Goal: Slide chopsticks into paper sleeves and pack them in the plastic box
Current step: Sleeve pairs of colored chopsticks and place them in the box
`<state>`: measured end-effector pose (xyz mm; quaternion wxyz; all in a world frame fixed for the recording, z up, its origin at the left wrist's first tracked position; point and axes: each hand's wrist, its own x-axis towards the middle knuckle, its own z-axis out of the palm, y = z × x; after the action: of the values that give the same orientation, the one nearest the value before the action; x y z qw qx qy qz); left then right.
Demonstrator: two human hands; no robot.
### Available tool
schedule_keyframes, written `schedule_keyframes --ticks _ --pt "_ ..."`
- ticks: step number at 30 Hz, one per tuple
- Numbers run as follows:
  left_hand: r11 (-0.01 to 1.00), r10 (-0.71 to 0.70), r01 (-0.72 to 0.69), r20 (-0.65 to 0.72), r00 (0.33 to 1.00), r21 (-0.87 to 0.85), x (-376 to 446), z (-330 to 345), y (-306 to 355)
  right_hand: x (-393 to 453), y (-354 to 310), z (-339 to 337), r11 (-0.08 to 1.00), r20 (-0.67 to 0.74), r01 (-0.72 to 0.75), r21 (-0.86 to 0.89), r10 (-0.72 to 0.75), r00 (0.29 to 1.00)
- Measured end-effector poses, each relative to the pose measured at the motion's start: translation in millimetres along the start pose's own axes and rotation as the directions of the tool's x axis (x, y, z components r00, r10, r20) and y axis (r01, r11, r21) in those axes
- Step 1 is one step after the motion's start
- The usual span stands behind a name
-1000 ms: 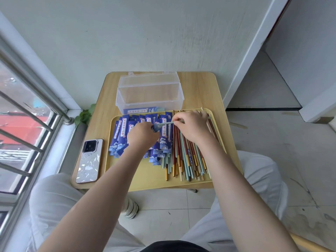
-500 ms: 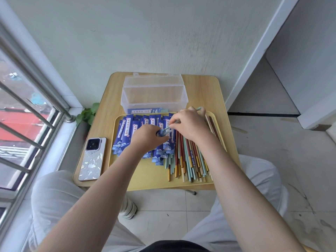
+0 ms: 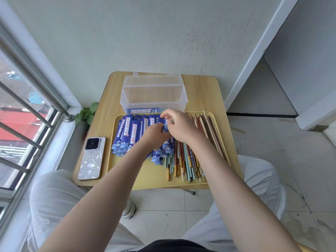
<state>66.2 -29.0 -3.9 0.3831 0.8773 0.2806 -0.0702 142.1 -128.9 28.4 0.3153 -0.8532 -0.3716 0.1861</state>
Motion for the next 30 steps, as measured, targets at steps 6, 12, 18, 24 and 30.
schedule_keyframes --ticks 6,12,18,24,30 --pt "0.997 -0.025 0.02 -0.075 0.997 -0.072 3.9 -9.6 -3.2 9.2 5.3 -5.8 0.984 -0.064 -0.109 0.14 0.119 0.991" --pt "0.991 0.078 -0.057 -0.18 0.981 0.12 23.7 -29.8 3.8 25.6 3.7 -11.1 0.836 -0.069 -0.159 0.525 0.228 0.971" --pt "0.908 0.373 -0.23 -0.428 0.823 0.351 50.3 -50.0 -0.3 62.7 11.0 -24.8 0.607 -0.139 -0.185 0.773 0.446 0.884" --pt "0.951 0.224 -0.083 -0.481 0.848 0.297 71.6 -43.9 -37.8 106.7 28.5 -31.5 0.579 -0.343 -0.096 0.81 0.599 0.724" --pt "0.944 0.181 -0.049 -0.387 0.904 0.326 77.3 -33.2 -54.8 140.0 15.7 6.9 0.879 -0.252 -0.239 0.413 0.362 0.898"
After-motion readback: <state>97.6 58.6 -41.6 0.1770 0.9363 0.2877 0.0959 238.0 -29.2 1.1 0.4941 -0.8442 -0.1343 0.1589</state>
